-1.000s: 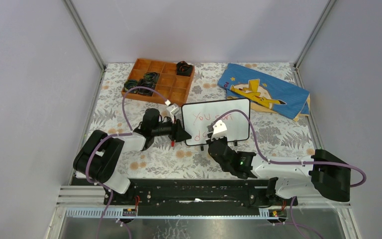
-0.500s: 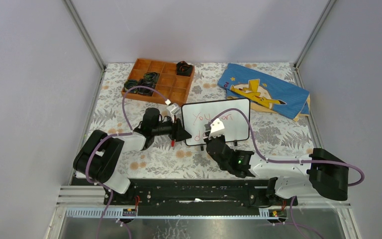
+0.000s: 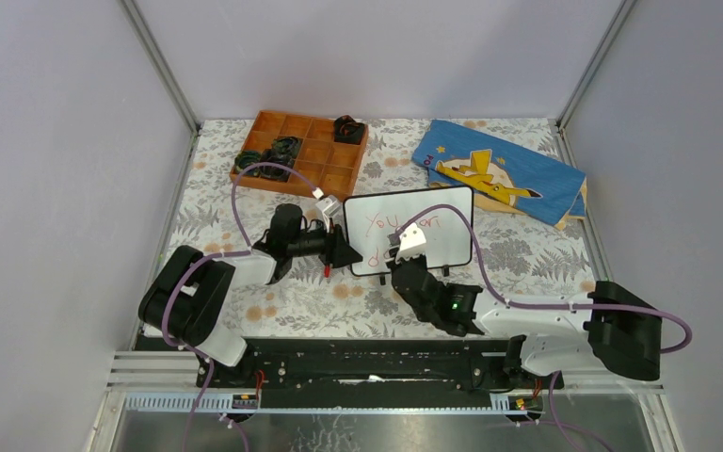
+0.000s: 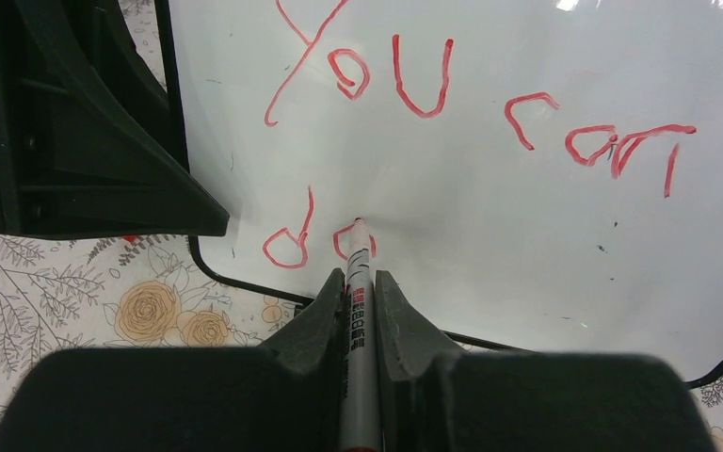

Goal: Write a sentence on the whiteboard

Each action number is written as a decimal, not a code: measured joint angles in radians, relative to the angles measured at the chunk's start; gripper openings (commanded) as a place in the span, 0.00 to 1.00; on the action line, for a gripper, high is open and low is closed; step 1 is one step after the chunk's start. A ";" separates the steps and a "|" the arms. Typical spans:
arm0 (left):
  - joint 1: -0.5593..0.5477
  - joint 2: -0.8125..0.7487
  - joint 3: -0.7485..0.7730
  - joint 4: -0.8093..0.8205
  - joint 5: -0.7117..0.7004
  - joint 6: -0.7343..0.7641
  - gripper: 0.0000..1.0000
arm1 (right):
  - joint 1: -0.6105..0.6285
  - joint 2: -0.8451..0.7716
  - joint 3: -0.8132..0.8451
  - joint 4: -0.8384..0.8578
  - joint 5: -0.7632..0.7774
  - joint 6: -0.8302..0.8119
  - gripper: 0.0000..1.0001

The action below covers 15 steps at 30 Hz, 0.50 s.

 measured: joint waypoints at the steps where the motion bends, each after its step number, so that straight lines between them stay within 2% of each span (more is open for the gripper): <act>1: 0.000 0.000 0.000 -0.001 0.000 0.000 0.45 | 0.000 -0.007 0.000 -0.003 0.000 0.001 0.00; 9: -0.001 -0.001 0.000 -0.004 -0.008 0.003 0.45 | -0.002 -0.204 -0.067 -0.002 0.003 0.005 0.00; 15: -0.001 -0.001 0.000 -0.005 -0.011 0.004 0.45 | -0.062 -0.245 -0.078 -0.036 0.001 0.011 0.00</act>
